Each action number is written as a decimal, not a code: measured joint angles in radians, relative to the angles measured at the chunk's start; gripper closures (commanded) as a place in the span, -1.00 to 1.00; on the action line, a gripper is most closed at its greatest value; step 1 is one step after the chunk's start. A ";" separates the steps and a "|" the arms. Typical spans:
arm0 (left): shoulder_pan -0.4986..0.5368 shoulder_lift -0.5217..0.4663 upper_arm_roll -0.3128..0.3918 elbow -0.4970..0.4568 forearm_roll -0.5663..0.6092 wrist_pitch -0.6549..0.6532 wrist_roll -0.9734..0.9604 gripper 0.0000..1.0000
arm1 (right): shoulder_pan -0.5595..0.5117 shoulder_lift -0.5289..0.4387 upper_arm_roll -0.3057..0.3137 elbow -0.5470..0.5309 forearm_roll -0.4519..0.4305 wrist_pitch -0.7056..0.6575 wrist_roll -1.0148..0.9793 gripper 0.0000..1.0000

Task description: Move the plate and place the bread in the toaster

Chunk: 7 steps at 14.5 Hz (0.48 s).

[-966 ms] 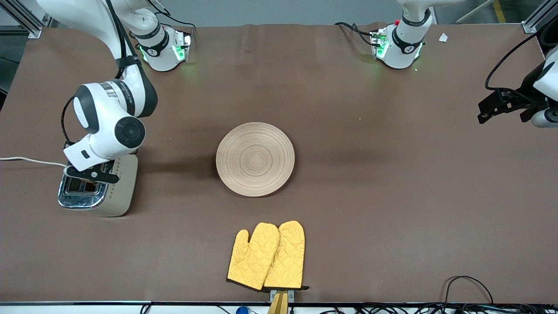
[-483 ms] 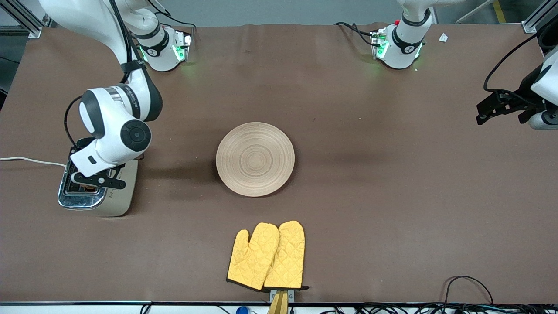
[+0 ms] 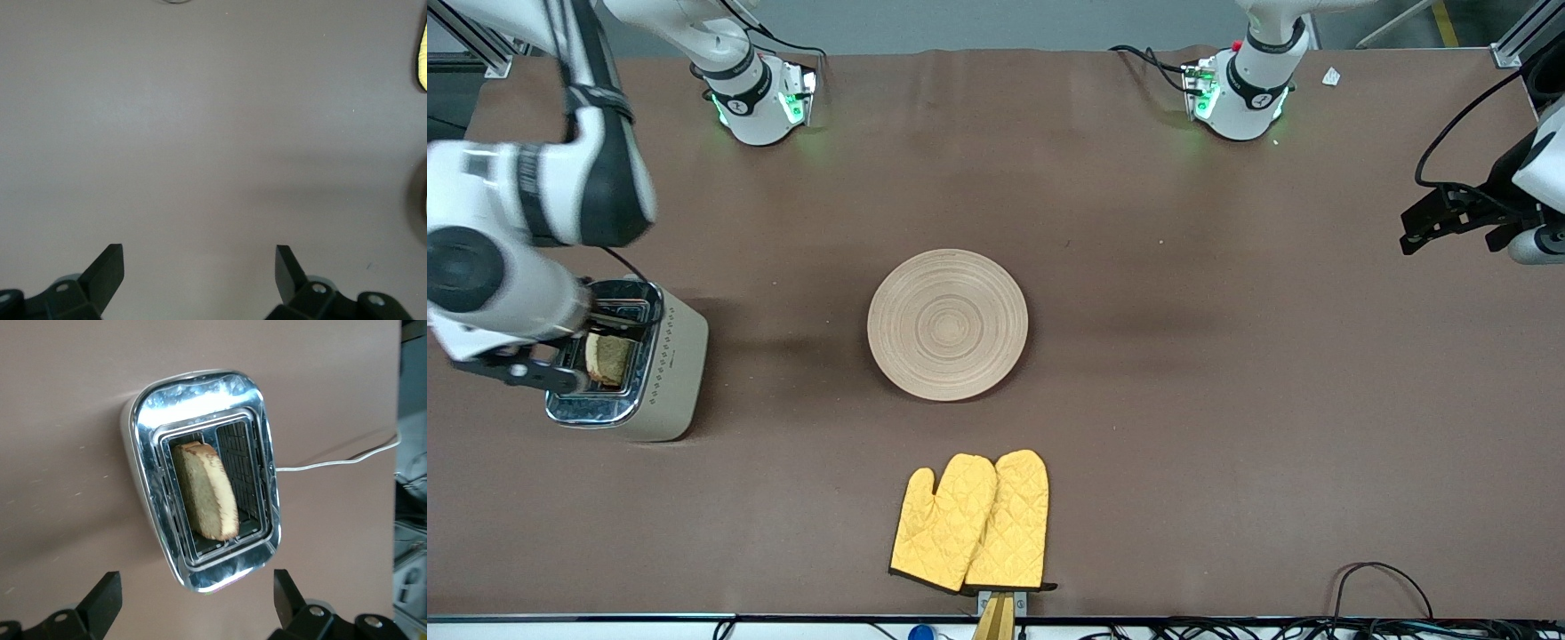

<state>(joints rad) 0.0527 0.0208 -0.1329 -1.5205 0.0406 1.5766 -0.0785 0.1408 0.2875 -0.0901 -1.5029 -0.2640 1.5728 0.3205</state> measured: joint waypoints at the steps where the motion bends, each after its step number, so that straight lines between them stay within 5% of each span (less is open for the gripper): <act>1: 0.000 0.000 0.000 0.000 0.000 0.000 0.000 -1.00 | -0.026 -0.012 0.007 0.040 0.044 -0.024 -0.038 -1.00; 7: 0.000 0.000 0.000 0.001 0.000 0.000 0.000 -1.00 | -0.127 -0.206 0.052 0.125 0.208 -0.075 -0.213 -1.00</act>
<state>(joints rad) 0.0531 0.0208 -0.1328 -1.5200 0.0406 1.5767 -0.0785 0.0140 0.0818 -0.0378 -1.3777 -0.0564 1.4977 0.1079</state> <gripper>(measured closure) 0.000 0.000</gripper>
